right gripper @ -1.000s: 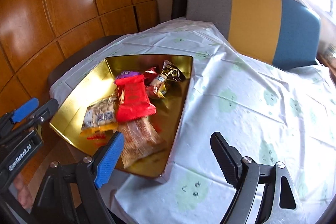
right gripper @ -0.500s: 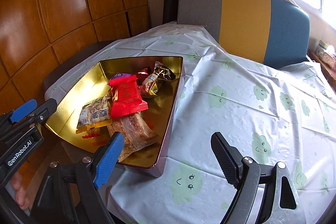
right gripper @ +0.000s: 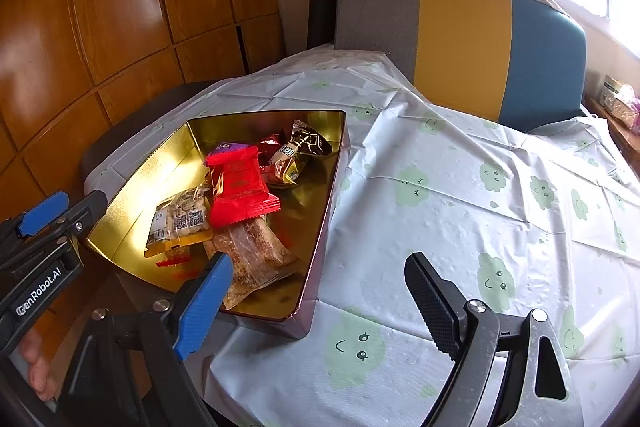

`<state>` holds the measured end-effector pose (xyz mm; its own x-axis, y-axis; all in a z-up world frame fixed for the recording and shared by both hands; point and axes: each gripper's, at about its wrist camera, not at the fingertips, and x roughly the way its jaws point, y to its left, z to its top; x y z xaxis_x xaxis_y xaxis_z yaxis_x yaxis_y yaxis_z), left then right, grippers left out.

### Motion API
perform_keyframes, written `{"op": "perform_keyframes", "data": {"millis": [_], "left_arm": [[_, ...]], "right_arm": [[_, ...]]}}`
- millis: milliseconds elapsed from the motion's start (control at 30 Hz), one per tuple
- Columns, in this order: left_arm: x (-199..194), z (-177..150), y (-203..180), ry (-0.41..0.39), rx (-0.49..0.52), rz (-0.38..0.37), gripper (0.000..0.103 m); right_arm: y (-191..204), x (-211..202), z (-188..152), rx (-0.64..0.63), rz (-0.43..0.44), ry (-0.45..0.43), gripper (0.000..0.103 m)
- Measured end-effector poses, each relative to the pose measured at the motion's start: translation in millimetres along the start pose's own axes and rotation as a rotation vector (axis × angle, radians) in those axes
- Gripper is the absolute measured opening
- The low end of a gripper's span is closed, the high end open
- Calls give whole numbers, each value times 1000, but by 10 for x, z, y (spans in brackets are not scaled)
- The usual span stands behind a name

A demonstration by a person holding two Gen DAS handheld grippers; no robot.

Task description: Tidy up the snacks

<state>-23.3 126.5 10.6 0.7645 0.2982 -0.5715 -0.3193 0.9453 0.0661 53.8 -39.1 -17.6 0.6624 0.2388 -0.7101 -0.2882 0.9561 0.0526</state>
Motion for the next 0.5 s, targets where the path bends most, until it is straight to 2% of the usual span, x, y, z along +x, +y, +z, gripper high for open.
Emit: {"op": "perform_keyframes", "data": {"millis": [500], "left_arm": [[10, 0, -10, 3, -1, 10, 58]], "right_arm": [[18, -1, 7, -10, -3, -1, 89]]}}
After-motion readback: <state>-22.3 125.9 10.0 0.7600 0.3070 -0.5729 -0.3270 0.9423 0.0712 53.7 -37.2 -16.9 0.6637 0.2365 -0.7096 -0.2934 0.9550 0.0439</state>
